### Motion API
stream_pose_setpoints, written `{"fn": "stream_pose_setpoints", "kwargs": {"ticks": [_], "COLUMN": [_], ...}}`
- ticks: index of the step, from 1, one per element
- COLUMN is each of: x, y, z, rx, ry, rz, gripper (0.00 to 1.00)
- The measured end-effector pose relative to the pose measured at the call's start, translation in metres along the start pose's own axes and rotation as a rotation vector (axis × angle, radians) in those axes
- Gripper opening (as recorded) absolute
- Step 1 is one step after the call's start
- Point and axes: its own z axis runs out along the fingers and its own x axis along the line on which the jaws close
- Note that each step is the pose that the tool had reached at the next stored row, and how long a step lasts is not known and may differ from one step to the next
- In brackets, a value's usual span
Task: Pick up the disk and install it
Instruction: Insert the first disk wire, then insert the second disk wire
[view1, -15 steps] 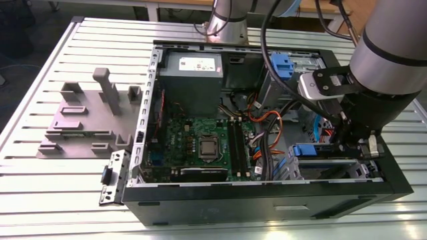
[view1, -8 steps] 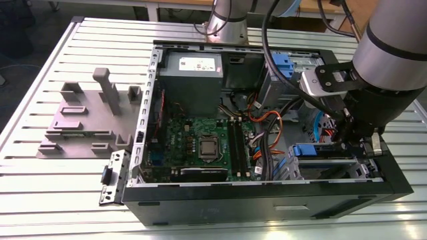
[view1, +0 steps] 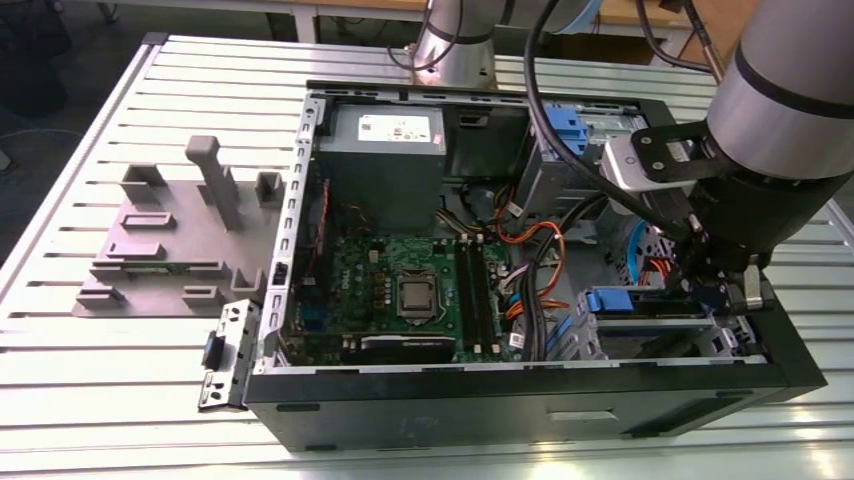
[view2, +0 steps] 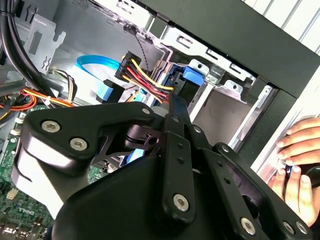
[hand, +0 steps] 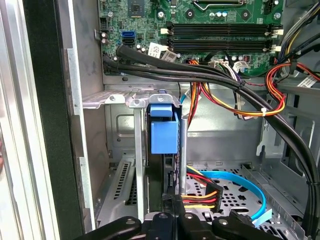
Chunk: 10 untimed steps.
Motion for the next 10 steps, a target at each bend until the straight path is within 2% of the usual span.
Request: {"fn": "stream_pose_setpoints", "kwargs": {"ticks": [10], "x": [0.0000], "y": [-0.0001], "z": [-0.0005], "rx": [0.0000], "ry": [0.0001], "rz": [0.000], "gripper": [0.11]}}
